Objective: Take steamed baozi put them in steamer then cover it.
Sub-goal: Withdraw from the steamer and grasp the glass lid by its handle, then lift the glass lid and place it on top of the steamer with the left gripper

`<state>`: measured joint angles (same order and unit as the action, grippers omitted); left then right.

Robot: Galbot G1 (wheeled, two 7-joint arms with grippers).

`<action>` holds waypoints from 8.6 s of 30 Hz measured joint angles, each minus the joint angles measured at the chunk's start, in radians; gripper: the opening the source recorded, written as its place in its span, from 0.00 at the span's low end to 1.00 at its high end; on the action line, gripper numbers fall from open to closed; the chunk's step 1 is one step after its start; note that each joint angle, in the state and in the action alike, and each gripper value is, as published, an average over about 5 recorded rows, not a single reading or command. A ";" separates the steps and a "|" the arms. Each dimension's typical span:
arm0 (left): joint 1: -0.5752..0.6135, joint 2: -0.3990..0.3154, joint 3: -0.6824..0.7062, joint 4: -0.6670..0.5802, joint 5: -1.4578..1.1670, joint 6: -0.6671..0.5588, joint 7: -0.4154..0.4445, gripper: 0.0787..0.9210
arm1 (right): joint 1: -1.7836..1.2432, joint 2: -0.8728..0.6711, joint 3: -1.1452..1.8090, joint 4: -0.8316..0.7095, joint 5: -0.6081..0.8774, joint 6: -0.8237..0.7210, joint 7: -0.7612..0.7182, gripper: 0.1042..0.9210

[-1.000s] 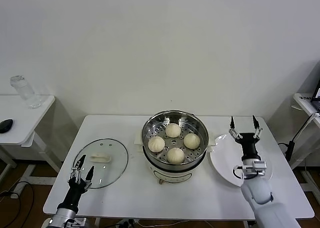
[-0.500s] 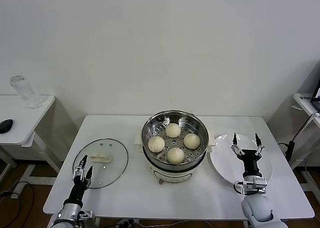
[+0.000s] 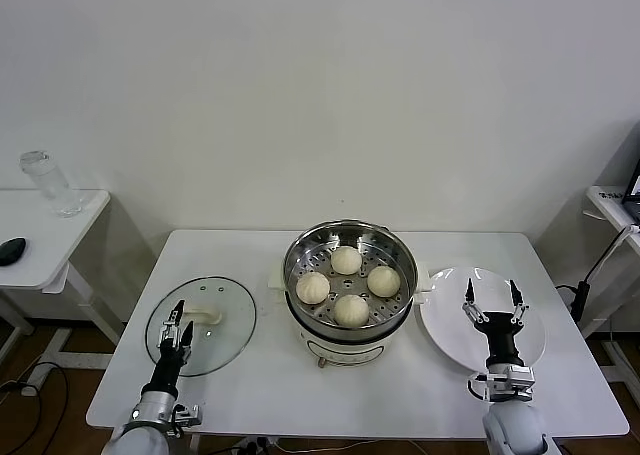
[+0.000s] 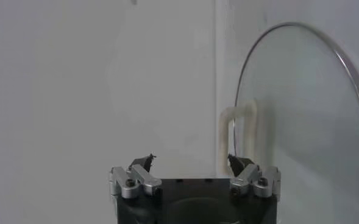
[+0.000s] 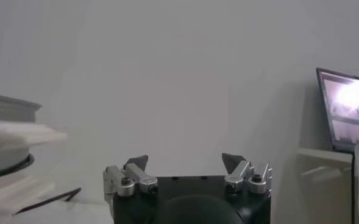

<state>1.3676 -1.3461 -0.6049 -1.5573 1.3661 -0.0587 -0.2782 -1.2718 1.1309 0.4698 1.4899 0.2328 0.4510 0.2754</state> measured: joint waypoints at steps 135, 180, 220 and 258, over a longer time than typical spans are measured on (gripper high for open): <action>-0.430 -0.238 0.777 -0.303 0.154 0.684 0.612 0.13 | 0.005 0.114 0.074 -0.037 -0.127 -0.037 0.008 0.88; -0.424 -0.263 0.782 -0.154 0.359 0.640 0.603 0.13 | 0.016 0.119 0.077 -0.057 -0.147 -0.031 0.007 0.88; -0.418 -0.263 0.768 -0.136 0.326 0.635 0.554 0.13 | 0.024 0.124 0.074 -0.069 -0.169 -0.024 0.004 0.88; -0.406 -0.263 0.765 -0.100 0.279 0.626 0.461 0.13 | 0.028 0.127 0.074 -0.077 -0.179 -0.018 0.005 0.88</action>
<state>0.9612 -1.6092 0.1603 -1.6573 1.6451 0.5669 0.1824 -1.2440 1.2576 0.5437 1.4130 0.0533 0.4331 0.2801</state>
